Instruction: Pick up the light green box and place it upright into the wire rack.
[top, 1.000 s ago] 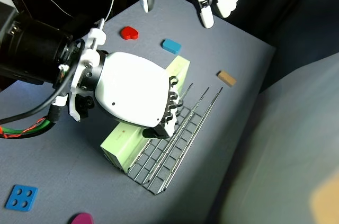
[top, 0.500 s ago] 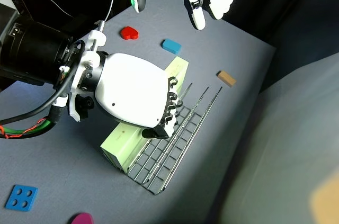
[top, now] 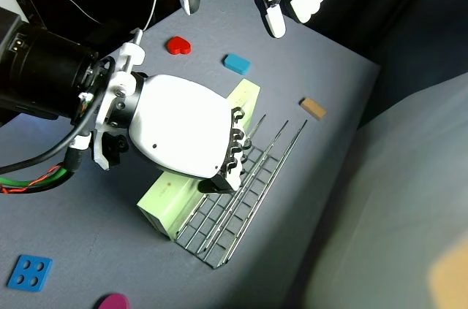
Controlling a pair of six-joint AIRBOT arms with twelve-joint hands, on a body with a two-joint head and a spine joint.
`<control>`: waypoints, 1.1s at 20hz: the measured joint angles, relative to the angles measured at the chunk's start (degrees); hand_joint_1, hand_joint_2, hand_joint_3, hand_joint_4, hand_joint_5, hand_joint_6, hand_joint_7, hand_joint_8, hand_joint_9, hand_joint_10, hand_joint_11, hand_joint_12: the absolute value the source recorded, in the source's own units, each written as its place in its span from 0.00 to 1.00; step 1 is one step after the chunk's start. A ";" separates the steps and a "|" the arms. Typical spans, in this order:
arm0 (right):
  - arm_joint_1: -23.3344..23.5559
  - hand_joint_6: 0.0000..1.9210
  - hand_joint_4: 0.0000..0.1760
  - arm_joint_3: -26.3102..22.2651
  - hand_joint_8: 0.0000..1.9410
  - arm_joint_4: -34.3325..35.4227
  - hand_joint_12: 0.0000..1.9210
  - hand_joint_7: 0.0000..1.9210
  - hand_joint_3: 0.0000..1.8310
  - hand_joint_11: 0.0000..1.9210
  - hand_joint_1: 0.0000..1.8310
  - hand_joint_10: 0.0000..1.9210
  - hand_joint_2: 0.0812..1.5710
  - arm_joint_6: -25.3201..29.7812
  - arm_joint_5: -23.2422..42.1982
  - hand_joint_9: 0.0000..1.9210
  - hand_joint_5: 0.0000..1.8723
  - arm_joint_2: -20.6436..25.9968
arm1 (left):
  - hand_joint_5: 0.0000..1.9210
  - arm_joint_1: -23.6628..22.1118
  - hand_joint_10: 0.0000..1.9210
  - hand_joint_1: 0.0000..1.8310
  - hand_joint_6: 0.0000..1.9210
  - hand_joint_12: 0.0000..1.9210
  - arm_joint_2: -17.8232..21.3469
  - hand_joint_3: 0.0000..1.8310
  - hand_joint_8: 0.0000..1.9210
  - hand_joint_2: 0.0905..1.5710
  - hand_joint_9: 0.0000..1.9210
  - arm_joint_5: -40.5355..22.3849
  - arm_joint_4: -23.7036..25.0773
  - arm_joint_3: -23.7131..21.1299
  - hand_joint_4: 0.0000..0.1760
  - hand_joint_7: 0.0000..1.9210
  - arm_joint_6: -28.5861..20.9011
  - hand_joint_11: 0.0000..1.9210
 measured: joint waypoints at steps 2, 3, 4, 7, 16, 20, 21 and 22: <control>0.11 0.00 0.00 -0.28 0.00 0.02 0.62 0.23 0.00 0.05 0.41 0.03 0.61 -0.02 0.11 0.21 0.23 0.20 | 0.15 0.00 0.00 0.15 0.00 0.33 0.00 0.00 0.00 0.68 0.10 -0.02 -0.02 0.00 0.52 0.10 0.00 0.00; 0.11 0.00 0.00 -0.39 0.00 0.07 0.62 0.21 0.00 0.01 0.38 0.01 0.62 -0.04 0.22 0.19 0.21 0.20 | 0.15 0.00 0.00 0.15 0.00 0.33 0.00 0.00 0.00 0.68 0.10 0.04 0.00 0.00 0.52 0.10 0.00 0.00; 0.24 0.00 0.00 -0.42 0.00 0.44 0.61 0.19 0.00 0.00 0.35 0.00 0.62 -0.11 0.26 0.17 0.19 0.26 | 0.15 0.00 0.00 0.15 0.00 0.33 0.00 0.00 0.00 0.68 0.10 0.02 -0.02 0.00 0.52 0.10 0.00 0.00; 1.81 0.00 0.15 -1.03 0.00 2.12 0.48 0.09 0.00 0.00 0.26 0.00 0.60 -1.81 0.35 0.09 0.09 1.07 | 0.15 0.00 0.00 0.15 0.00 0.33 0.00 0.00 0.00 0.68 0.10 0.15 -0.04 0.00 0.53 0.10 0.00 0.00; 10.43 0.00 0.29 -17.03 0.00 3.04 0.36 0.06 0.00 0.00 0.20 0.00 0.55 -8.50 -2.05 0.05 0.06 16.26 | 0.15 0.00 0.00 0.15 0.00 0.38 0.00 0.00 0.00 0.68 0.11 0.83 -0.20 0.00 0.53 0.10 0.00 0.00; 14.32 0.00 0.29 -23.65 0.00 8.79 0.40 0.06 0.00 0.00 0.20 0.00 0.55 -15.37 -6.10 0.05 0.06 24.20 | 0.15 0.00 0.00 0.15 0.00 0.39 0.00 0.00 0.00 0.68 0.11 1.07 -0.26 -0.48 0.53 0.10 0.00 0.00; 14.67 0.00 0.29 -25.79 0.00 10.93 0.41 0.06 0.00 0.00 0.20 0.00 0.55 -15.47 -6.93 0.05 0.06 27.39 | 0.15 -0.26 0.00 0.15 0.00 0.39 0.13 0.00 0.00 0.68 0.11 1.36 -0.48 -0.68 0.53 0.10 0.00 0.00; 14.71 0.00 0.29 -27.87 0.00 11.67 0.41 0.06 0.00 0.00 0.20 0.00 0.55 -15.23 -8.07 0.05 0.06 29.92 | 0.15 -0.42 0.00 0.15 0.00 0.39 0.13 0.00 0.00 0.68 0.11 1.86 -0.55 -0.70 0.53 0.11 0.00 0.00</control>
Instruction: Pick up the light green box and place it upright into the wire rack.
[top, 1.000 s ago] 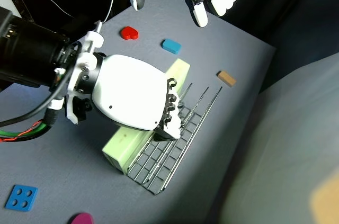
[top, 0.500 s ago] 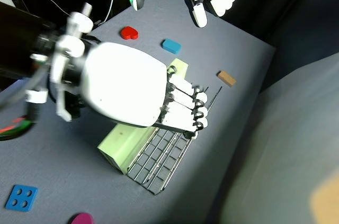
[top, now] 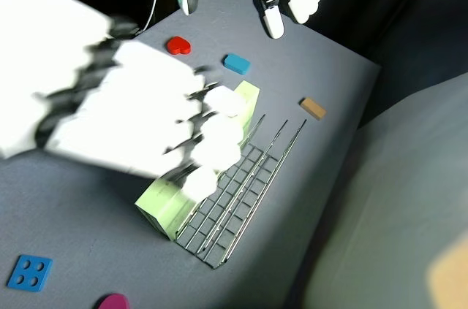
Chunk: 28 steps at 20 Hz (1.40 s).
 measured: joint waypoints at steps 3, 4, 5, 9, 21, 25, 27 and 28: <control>-0.83 0.00 0.29 -4.94 0.00 -0.98 0.44 0.07 0.00 0.00 0.21 0.00 0.54 1.36 -1.31 0.06 0.07 4.85 | 0.16 0.00 0.00 0.18 0.00 0.37 0.24 0.00 0.00 0.66 0.12 0.46 -0.55 -0.17 0.52 0.12 -0.02 0.00; -1.73 0.00 0.28 -6.88 0.00 -0.98 0.44 0.07 0.00 0.00 0.21 0.00 0.55 2.05 -1.36 0.06 0.07 6.47 | 0.16 0.00 0.00 0.19 0.00 0.37 0.83 0.00 0.00 0.66 0.12 0.52 -0.37 -0.72 0.52 0.12 0.11 0.00; -2.64 0.01 0.28 -8.92 0.00 0.02 0.44 0.07 0.00 0.00 0.22 0.00 0.55 3.02 -1.40 0.06 0.08 8.31 | 0.16 0.00 0.00 0.20 0.00 0.38 1.44 0.00 0.00 0.65 0.13 0.83 -0.42 -1.05 0.52 0.13 0.22 0.00; -2.91 0.01 0.23 -13.00 0.01 -1.27 0.55 0.15 0.00 0.00 0.23 0.01 0.57 4.79 -2.34 0.11 0.16 12.20 | 0.17 0.00 0.00 0.23 0.00 0.40 4.59 0.00 0.00 0.66 0.13 2.16 -0.42 -1.99 0.54 0.13 0.83 0.00; -3.76 0.05 0.08 -14.64 0.04 -6.80 0.70 0.35 0.00 0.15 0.28 0.25 0.64 10.43 -2.54 0.27 0.35 14.19 | 0.19 -1.84 0.00 0.54 0.00 0.29 4.94 0.00 0.00 0.59 0.15 4.24 -4.07 -6.47 0.85 0.12 2.80 0.00; -3.80 0.88 0.00 -14.67 0.94 -6.82 1.00 0.41 0.01 0.54 0.36 0.99 0.75 10.43 -2.23 0.49 0.37 14.19 | 0.17 -1.84 0.00 0.53 0.00 0.29 4.94 0.00 0.00 0.60 0.10 4.61 -3.93 -6.60 0.70 0.08 2.80 0.00; -3.85 0.99 0.00 -14.99 1.00 -6.99 1.00 0.54 0.01 0.68 0.39 1.00 0.78 10.40 -1.70 0.61 0.50 14.19 | 0.16 -1.84 0.00 0.49 0.00 0.27 4.94 0.00 0.00 0.62 0.07 4.61 -4.04 -7.10 0.56 0.06 2.78 0.00; -3.85 1.00 0.00 -15.23 1.00 -6.82 1.00 0.61 0.01 0.75 0.39 1.00 0.81 10.43 -1.31 0.66 0.57 14.19 | 0.17 -1.84 0.01 0.48 0.00 0.31 4.94 0.00 0.01 0.64 0.10 4.59 -4.09 -7.13 0.49 0.11 2.78 0.00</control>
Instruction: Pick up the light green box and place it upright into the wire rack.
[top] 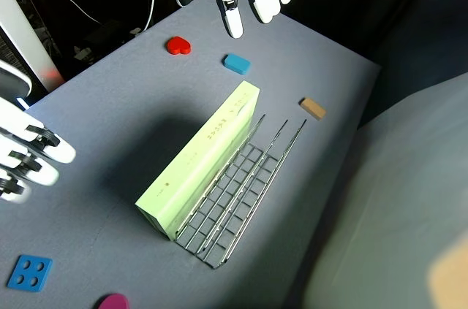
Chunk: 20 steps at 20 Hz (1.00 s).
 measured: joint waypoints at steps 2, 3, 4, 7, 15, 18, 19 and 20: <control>0.00 1.00 0.00 0.00 1.00 -0.15 1.00 0.68 0.01 0.82 0.37 1.00 0.86 -0.02 0.17 0.73 0.63 0.00 | 0.22 0.00 0.02 0.47 0.00 0.65 0.00 0.00 0.00 0.66 0.19 0.02 0.35 -0.20 0.17 0.18 -0.15 0.00; 0.00 1.00 0.00 0.02 1.00 -0.17 1.00 0.69 0.01 0.85 0.37 1.00 0.87 -0.02 0.13 0.75 0.65 0.00 | 0.23 0.00 0.02 0.47 0.00 0.71 0.00 0.00 0.00 0.66 0.23 0.02 0.42 -0.39 0.08 0.19 -0.31 0.04; 0.00 1.00 0.66 0.02 1.00 -0.17 1.00 0.70 0.00 0.86 0.37 1.00 0.88 -0.02 0.15 0.76 0.67 0.00 | 0.25 0.00 0.01 0.49 0.01 0.68 0.00 0.00 0.00 0.66 0.21 0.02 0.15 -0.39 0.29 0.19 -0.57 0.01; 0.00 1.00 1.00 0.02 1.00 -0.22 1.00 0.71 0.00 0.86 0.38 1.00 0.90 -0.02 0.11 0.77 0.68 0.00 | 0.25 0.00 0.02 0.34 0.00 0.64 0.00 0.00 0.01 0.69 0.27 0.02 0.11 -0.39 0.41 0.27 -0.68 0.02; 0.00 1.00 1.00 0.02 1.00 -0.66 1.00 0.72 0.00 0.88 0.37 1.00 0.92 -0.04 0.15 0.81 0.68 0.00 | 0.53 0.00 1.00 0.40 1.00 1.00 0.00 0.00 1.00 0.75 0.60 0.07 0.09 -0.39 0.00 0.56 -0.83 0.64; 0.00 1.00 1.00 0.02 1.00 -0.66 1.00 0.72 0.00 0.88 0.37 1.00 0.92 -0.04 0.17 0.81 0.68 0.00 | 0.61 0.00 1.00 0.40 1.00 1.00 0.00 0.00 1.00 0.76 0.67 0.00 0.39 -0.39 0.00 0.65 -0.85 0.70; 0.00 1.00 1.00 0.02 1.00 -0.66 1.00 0.72 0.00 0.88 0.37 1.00 0.92 -0.07 0.13 0.81 0.68 0.00 | 0.58 0.00 1.00 0.39 1.00 1.00 0.00 0.00 1.00 0.77 0.68 0.00 0.28 -0.39 0.00 0.66 -0.90 0.71; 0.00 1.00 1.00 0.02 1.00 -0.66 1.00 0.73 0.00 0.89 0.37 1.00 0.93 -0.07 0.17 0.81 0.67 0.00 | 0.56 -0.02 1.00 0.38 1.00 1.00 0.00 0.01 1.00 0.79 0.68 -0.02 0.31 -0.39 0.00 0.66 -0.94 0.71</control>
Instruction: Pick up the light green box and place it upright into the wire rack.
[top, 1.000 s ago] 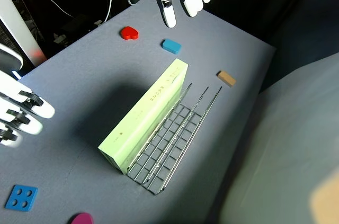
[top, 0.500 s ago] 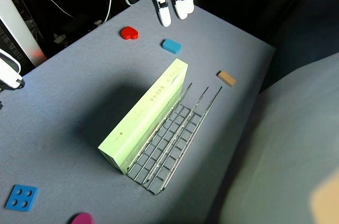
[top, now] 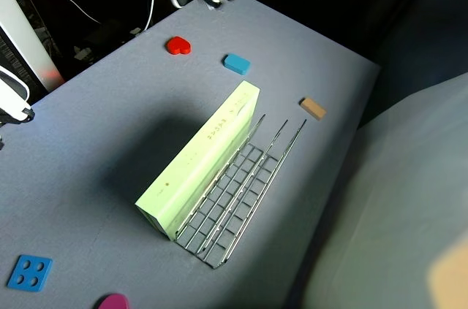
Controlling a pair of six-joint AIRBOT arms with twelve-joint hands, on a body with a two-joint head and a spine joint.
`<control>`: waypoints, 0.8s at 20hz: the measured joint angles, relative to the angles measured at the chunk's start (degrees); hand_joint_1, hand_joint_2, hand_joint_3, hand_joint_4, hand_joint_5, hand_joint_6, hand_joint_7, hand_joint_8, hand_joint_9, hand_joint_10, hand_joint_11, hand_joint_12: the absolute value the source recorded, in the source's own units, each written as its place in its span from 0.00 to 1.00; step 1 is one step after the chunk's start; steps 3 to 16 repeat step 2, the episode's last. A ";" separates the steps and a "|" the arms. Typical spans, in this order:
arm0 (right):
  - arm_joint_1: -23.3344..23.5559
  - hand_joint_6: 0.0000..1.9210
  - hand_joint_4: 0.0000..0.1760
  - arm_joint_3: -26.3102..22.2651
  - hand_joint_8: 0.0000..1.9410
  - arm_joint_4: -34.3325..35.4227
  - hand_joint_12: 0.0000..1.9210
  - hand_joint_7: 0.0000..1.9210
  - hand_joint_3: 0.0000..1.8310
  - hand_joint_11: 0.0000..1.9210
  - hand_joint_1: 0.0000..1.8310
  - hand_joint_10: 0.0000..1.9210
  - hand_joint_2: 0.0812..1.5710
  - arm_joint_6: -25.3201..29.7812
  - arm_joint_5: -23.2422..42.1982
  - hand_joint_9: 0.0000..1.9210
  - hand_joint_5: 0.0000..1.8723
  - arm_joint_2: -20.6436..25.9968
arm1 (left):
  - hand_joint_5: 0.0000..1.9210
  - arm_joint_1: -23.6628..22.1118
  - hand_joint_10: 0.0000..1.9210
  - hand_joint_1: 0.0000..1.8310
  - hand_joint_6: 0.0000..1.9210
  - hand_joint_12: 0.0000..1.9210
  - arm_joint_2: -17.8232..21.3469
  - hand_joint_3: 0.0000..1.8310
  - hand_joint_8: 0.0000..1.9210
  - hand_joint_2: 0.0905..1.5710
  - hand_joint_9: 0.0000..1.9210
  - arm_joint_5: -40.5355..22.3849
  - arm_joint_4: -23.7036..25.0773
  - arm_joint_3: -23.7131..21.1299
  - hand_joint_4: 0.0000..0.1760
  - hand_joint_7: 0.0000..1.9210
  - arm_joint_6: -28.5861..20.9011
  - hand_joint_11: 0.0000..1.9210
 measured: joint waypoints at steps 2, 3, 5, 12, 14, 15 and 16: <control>0.00 1.00 1.00 0.00 1.00 0.00 1.00 0.73 0.00 0.89 0.37 1.00 0.93 0.00 -0.02 0.82 0.67 0.00 | 0.56 -0.31 1.00 0.38 1.00 1.00 0.00 0.01 1.00 0.80 0.68 0.20 -0.07 0.00 0.00 0.66 -0.13 0.70; 0.00 1.00 1.00 0.00 1.00 0.00 1.00 0.73 0.00 0.89 0.37 1.00 0.93 0.00 -0.02 0.82 0.67 0.00 | 0.56 -0.31 1.00 0.38 1.00 1.00 0.00 0.01 1.00 0.80 0.68 0.20 -0.07 0.00 0.00 0.66 -0.13 0.70; 0.00 1.00 1.00 0.00 1.00 0.00 1.00 0.73 0.00 0.89 0.37 1.00 0.93 0.00 -0.02 0.82 0.67 0.00 | 0.56 -0.31 1.00 0.38 1.00 1.00 0.00 0.01 1.00 0.80 0.68 0.20 -0.07 0.00 0.00 0.66 -0.13 0.70; 0.00 1.00 1.00 0.00 1.00 0.00 1.00 0.73 0.00 0.89 0.37 1.00 0.93 0.00 -0.02 0.82 0.67 0.00 | 0.56 -0.31 1.00 0.38 1.00 1.00 0.00 0.01 1.00 0.80 0.68 0.20 -0.07 0.00 0.00 0.66 -0.13 0.70; 0.00 1.00 1.00 0.00 1.00 0.00 1.00 0.73 0.00 0.89 0.37 1.00 0.93 0.00 -0.02 0.82 0.67 0.00 | 0.56 -0.31 1.00 0.38 1.00 1.00 0.00 0.01 1.00 0.80 0.68 0.20 -0.07 0.00 0.00 0.66 -0.13 0.70; 0.00 1.00 1.00 0.00 1.00 0.00 1.00 0.73 0.00 0.89 0.37 1.00 0.93 0.00 -0.02 0.82 0.67 0.00 | 0.56 -0.31 1.00 0.38 1.00 1.00 0.00 0.01 1.00 0.80 0.68 0.20 -0.07 0.00 0.00 0.66 -0.13 0.70; 0.00 1.00 1.00 0.00 1.00 0.00 1.00 0.73 0.00 0.89 0.37 1.00 0.93 0.00 -0.02 0.82 0.67 0.00 | 0.56 -0.31 1.00 0.38 1.00 1.00 0.00 0.01 1.00 0.80 0.68 0.20 -0.07 0.00 0.00 0.66 -0.13 0.70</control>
